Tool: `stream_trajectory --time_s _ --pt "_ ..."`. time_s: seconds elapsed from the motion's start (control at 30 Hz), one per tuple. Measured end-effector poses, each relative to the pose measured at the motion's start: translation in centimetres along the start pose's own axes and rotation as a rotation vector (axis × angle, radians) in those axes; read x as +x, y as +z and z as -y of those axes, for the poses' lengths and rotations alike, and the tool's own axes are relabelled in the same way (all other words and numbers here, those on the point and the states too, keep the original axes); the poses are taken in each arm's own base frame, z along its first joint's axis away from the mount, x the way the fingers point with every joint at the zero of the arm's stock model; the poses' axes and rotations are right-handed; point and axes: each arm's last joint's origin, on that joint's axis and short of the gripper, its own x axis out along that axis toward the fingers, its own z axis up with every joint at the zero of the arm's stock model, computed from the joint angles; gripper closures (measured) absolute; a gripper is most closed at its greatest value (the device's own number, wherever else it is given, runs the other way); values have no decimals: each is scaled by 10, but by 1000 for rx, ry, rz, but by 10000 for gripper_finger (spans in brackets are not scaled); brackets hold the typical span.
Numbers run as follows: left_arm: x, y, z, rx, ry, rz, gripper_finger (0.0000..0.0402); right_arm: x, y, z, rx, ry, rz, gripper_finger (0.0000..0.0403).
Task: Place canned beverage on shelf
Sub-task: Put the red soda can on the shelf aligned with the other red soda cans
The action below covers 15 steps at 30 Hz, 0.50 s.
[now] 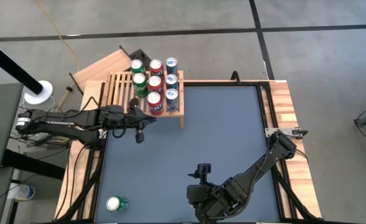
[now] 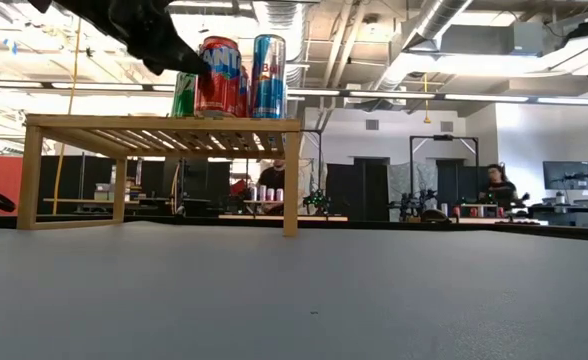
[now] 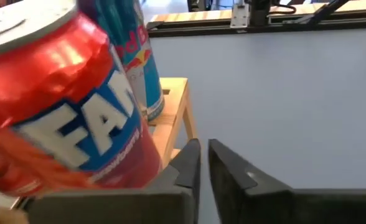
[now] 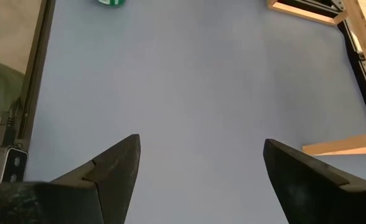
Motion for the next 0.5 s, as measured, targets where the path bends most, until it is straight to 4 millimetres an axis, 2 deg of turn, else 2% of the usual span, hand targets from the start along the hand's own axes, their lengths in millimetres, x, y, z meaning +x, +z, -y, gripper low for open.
stream_trajectory --time_s 0.07,0.5 --pt "3 0 1 4 -17 3 393 0 0 0 -1 0 -1 74" --pt "9 4 -10 -17 61 42 401 0 0 0 -1 -1 -2 74"
